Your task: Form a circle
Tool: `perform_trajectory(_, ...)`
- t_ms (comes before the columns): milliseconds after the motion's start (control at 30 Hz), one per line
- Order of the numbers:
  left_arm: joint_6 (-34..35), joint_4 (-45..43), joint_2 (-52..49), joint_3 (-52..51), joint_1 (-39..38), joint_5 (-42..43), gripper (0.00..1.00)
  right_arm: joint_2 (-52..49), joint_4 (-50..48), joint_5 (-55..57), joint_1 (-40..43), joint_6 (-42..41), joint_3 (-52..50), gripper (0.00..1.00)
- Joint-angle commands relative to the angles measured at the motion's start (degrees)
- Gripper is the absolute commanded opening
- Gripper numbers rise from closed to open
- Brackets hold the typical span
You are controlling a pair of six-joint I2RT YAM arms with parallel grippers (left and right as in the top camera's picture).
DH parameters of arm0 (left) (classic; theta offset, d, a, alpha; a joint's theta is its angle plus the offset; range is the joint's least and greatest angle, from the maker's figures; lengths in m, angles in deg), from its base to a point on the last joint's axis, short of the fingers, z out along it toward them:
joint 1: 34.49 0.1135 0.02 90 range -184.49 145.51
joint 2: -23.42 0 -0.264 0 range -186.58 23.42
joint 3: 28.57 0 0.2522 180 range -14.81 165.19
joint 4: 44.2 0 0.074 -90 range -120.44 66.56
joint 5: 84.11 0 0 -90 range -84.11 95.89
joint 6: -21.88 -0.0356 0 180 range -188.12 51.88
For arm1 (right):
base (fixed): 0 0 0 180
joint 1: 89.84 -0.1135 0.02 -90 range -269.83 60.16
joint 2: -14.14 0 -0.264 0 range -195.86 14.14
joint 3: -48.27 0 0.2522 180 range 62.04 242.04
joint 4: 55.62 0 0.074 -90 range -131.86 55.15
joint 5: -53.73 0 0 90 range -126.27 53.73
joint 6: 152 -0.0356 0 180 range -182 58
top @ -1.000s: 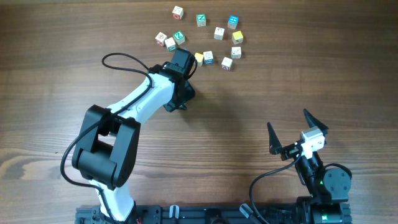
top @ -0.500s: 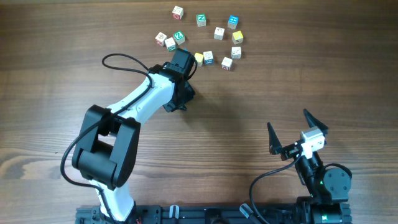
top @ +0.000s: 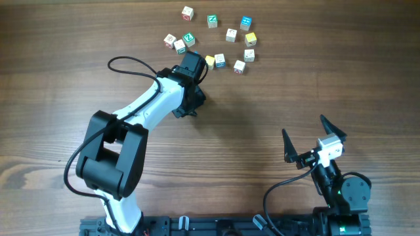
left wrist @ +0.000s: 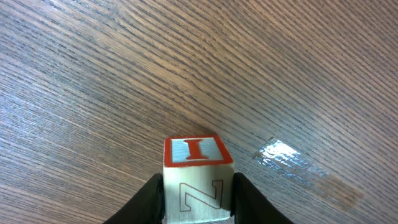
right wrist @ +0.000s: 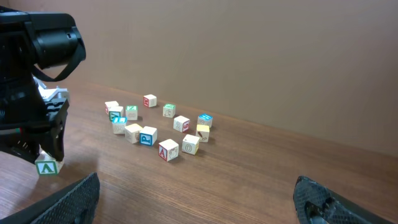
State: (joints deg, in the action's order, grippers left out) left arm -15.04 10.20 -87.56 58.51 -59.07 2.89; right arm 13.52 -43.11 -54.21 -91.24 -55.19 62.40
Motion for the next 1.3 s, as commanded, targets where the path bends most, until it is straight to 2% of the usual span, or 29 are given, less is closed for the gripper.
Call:
perform_trajectory(0, 0.39, -0.15, 0.28, -0.57, -0.07, 0.61, 0.32, 0.42, -0.15, 0.15, -0.13, 0.57, -0.07, 1.00)
perform_trajectory(33, 1.27, -0.11, 0.28, -0.57, -0.04, 0.59, 0.33, 0.42, -0.15, 0.15, -0.13, 0.59, -0.07, 1.00)
perform_trajectory(67, 1.49, -0.13, 0.28, -0.57, -0.04, 0.81, 0.38, 0.42, -0.15, 0.15, -0.13, 0.55, -0.07, 0.98)
perform_trajectory(100, 1.42, -0.13, 0.28, -0.57, -0.07, 0.81, 0.53, 0.42, -0.15, 0.15, -0.13, 0.57, -0.07, 1.00)
perform_trajectory(167, 1.38, 0.33, 0.28, -0.57, -0.04, 0.81, 0.67, 0.42, -0.15, 0.15, -0.13, 0.57, -0.07, 1.00)
perform_trajectory(233, -1.44, 0.66, 0.63, -0.26, 0.42, 0.59, 0.92, 0.42, -0.15, 0.15, -0.13, 0.57, -0.07, 1.00)
perform_trajectory(267, -4.28, 0.76, 0.96, 0.72, 0.92, 0.02, 1.00, 0.42, -0.15, 0.15, -0.13, 0.57, -0.07, 1.00)
perform_trajectory(367, -9.68, 6.08, 2.34, 9.05, 3.34, -0.11, 1.00, 0.42, -0.15, 0.15, -0.13, 0.57, -0.07, 1.00)
perform_trajectory(433, -10.95, 11.54, 2.56, 18.91, 5.40, -0.09, 0.98, 0.42, -0.15, 0.15, -0.13, 0.57, -0.07, 1.00)
perform_trajectory(500, -13.94, 14.99, 2.56, 29.57, 7.43, -0.09, 0.91, 0.42, -0.15, 0.15, -0.13, 0.57, -0.07, 1.00)
perform_trajectory(567, -15.69, 16.90, 2.56, 39.23, 9.07, -0.11, 0.92, 0.42, -0.15, 0.15, -0.13, 0.57, -0.07, 1.00)
perform_trajectory(600, -17.03, 16.55, 2.56, 42.62, 9.57, -0.11, 0.93, 0.42, -0.15, 0.15, -0.13, 0.57, -0.07, 1.00)
perform_trajectory(633, -18.49, 15.02, 2.56, 45.35, 10.12, -0.13, 0.99, 0.42, -0.15, 0.15, -0.13, 0.57, -0.07, 1.00)
perform_trajectory(700, -21.20, 8.92, 2.64, 46.47, 10.60, -0.09, 1.00, 0.42, -0.15, 0.15, -0.13, 0.59, -0.07, 1.00)
perform_trajectory(833, -21.38, 6.43, 1.77, 46.25, 9.64, -0.09, 1.00, 0.42, -0.15, 0.15, -0.13, 0.57, -0.07, 1.00)
perform_trajectory(867, -21.38, 5.73, 1.22, 46.25, 9.38, -0.02, 0.94, 0.42, -0.15, 0.15, -0.13, 0.57, -0.07, 1.00)
perform_trajectory(933, -21.35, 4.24, -0.50, 46.25, 8.96, 0.55, 0.68, 0.42, -0.15, 0.15, -0.13, 0.57, -0.07, 1.00)
perform_trajectory(1000, -21.35, 5.55, -1.99, 46.25, 8.94, 1.46, 0.61, 0.42, -0.15, 0.15, -0.13, 0.59, -0.07, 1.00)
perform_trajectory(1100, -22.25, 6.91, -5.84, 46.25, 9.05, 1.44, 0.35, 0.42, -0.15, 0.15, -0.13, 0.57, -0.07, 1.00)
perform_trajectory(1267, -24.39, 7.19, -11.39, 46.25, 9.05, -2.95, 0.22, 0.42, -0.15, 0.15, -0.13, 0.57, -0.07, 1.00)
